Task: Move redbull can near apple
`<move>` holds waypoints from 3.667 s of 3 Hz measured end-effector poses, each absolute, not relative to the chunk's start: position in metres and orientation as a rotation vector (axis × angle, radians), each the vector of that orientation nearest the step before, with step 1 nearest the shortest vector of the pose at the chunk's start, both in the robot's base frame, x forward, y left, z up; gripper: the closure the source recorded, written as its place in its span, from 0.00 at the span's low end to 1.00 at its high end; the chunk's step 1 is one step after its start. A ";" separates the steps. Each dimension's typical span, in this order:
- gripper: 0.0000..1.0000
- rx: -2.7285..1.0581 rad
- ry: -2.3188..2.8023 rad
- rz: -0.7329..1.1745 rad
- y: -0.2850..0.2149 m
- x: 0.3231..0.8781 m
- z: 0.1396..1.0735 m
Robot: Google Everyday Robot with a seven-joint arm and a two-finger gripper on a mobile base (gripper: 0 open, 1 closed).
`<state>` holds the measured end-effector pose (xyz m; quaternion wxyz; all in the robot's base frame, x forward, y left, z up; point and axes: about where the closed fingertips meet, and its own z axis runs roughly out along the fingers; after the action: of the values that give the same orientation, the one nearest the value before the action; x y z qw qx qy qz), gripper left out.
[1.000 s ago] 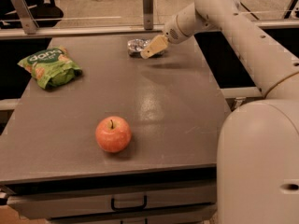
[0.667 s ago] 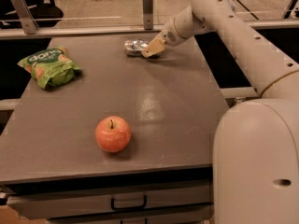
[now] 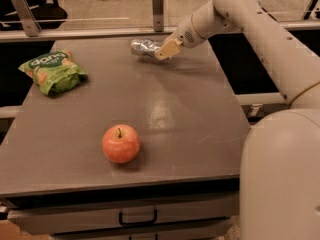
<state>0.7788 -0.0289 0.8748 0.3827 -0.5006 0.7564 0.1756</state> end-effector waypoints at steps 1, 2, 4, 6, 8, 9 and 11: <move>1.00 -1.422 1.833 0.488 -0.030 0.729 0.903; 1.00 -1.575 1.731 0.517 -0.025 0.672 0.923; 1.00 -1.785 1.666 0.555 -0.029 0.596 0.912; 0.83 -1.921 1.667 0.592 -0.038 0.560 0.882; 0.36 -2.012 1.666 0.652 -0.038 0.534 0.860; 0.12 -2.038 1.656 0.675 -0.036 0.525 0.859; 0.00 -2.036 1.649 0.702 -0.039 0.516 0.864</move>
Offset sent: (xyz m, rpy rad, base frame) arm -0.1871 0.0036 0.0687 -0.0736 -0.0766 0.4565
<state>0.5164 -0.0391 0.8643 0.2127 -0.7334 0.5940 0.2529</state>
